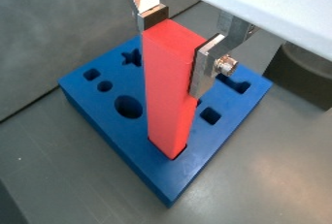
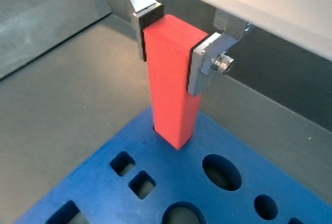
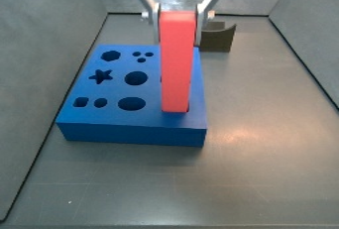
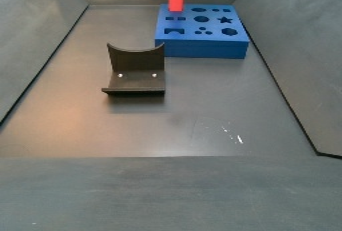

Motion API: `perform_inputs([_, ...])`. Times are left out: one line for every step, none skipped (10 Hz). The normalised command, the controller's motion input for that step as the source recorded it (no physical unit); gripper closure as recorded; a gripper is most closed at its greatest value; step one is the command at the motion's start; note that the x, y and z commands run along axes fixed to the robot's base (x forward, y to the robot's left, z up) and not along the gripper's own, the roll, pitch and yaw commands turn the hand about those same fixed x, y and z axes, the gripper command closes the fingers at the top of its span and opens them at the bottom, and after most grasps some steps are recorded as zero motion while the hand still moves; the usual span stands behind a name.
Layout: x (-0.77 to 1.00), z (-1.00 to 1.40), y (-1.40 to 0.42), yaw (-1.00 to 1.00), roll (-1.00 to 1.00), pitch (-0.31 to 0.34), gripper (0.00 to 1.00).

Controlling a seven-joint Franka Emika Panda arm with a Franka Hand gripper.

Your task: Insert the rectangle object.

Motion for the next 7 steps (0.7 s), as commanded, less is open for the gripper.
perform_inputs([-0.09, -0.30, 0.00, 0.00, -0.06, 0.000, 1.00])
perform_inputs([0.10, -0.60, 0.00, -0.04, -0.09, 0.000, 1.00])
perform_inputs([0.51, -0.82, 0.00, -0.07, -0.03, 0.000, 1.00])
perform_inputs([0.66, -0.67, -0.20, 0.00, 0.02, 0.000, 1.00])
perform_inputs([0.85, -0.42, -0.21, 0.01, 0.08, 0.124, 1.00])
perform_inputs([0.53, -0.21, 0.00, 0.00, 0.03, 0.091, 1.00])
perform_inputs([0.00, 0.00, 0.01, 0.00, -0.05, -0.050, 1.00])
